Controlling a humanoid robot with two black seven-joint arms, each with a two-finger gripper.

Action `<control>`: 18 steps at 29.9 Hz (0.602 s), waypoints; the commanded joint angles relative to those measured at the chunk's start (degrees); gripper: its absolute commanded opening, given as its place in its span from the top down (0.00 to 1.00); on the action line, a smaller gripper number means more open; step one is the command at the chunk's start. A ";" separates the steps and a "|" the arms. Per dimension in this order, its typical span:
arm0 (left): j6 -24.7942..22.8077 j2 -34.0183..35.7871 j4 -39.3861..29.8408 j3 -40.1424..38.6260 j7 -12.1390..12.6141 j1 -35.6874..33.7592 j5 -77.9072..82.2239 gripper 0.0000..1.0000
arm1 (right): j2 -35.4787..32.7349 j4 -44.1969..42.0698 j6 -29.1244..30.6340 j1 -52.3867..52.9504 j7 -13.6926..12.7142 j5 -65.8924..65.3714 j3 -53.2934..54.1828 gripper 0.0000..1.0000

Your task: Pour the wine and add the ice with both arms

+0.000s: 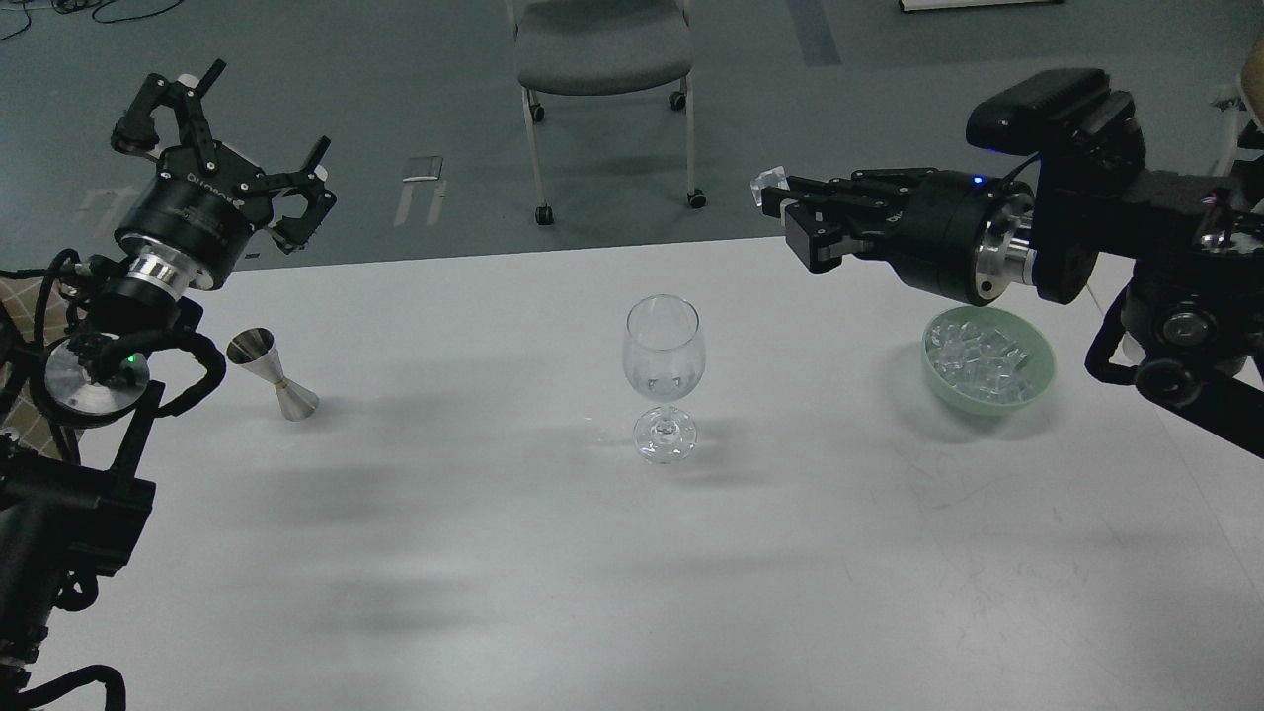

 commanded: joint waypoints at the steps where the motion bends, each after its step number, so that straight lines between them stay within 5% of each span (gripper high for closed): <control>1: -0.04 -0.10 0.01 0.01 -0.01 0.37 0.00 0.02 | 4.68 -0.41 0.30 0.73 -0.84 0.01 -0.35 0.99; 18: -0.13 0.07 0.01 -0.08 -0.01 0.55 -0.09 0.02 | 9.44 -1.99 0.47 -1.20 -1.11 0.01 -2.55 0.96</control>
